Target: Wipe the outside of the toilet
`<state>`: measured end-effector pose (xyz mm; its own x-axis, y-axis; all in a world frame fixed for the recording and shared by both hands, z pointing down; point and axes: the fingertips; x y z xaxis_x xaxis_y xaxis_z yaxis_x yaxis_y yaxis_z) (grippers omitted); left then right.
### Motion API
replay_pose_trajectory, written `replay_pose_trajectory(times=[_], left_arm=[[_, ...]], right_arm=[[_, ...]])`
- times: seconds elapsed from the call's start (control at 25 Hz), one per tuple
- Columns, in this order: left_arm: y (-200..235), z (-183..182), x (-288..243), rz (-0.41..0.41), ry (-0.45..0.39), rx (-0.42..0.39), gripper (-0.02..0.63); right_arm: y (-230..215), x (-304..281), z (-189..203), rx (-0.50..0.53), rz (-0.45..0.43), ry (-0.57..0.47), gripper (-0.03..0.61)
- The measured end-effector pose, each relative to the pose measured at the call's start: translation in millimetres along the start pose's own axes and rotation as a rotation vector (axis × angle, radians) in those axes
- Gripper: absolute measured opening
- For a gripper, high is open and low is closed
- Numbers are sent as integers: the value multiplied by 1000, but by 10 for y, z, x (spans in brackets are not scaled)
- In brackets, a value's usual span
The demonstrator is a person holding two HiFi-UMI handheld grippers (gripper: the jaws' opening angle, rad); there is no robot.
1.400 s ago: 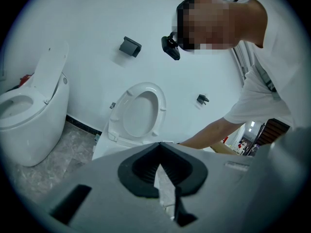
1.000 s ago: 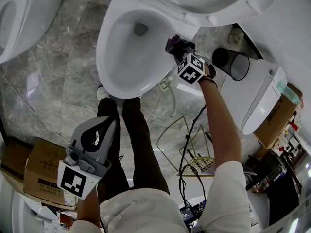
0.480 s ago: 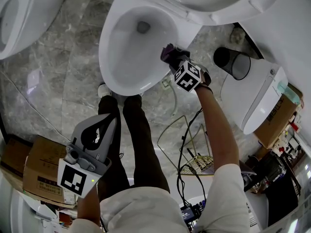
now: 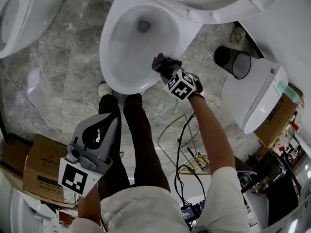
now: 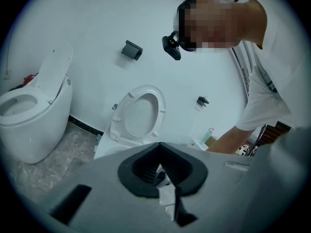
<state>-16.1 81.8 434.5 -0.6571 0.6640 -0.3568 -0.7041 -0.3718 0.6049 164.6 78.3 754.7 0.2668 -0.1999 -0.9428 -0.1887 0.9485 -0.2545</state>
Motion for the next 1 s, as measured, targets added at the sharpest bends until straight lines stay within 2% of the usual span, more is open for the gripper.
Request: replay_pose_trajectory(times=[0.32,0.76,1.0], left_arm=[[-24,-3,16,-1,-9,-1,-2],[-26,26,10,-4,-11,8,-2],[13,37,35,-10,-9,9,-2]], right_arm=[[404,-115,-162,-48,-80,-56,55],[860,-277,-390,-186,-194,-154,54],[966,-327,-491,-261,-232,-198,54]])
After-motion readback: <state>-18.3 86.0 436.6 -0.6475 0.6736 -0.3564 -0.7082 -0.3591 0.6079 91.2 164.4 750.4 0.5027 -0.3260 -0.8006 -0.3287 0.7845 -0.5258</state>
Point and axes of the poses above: the fingertips, and each gripper's own axes: x backward along the fingers, y to its left, z out of its underside, and after that the axes turned 6 degrees about x, right-handed
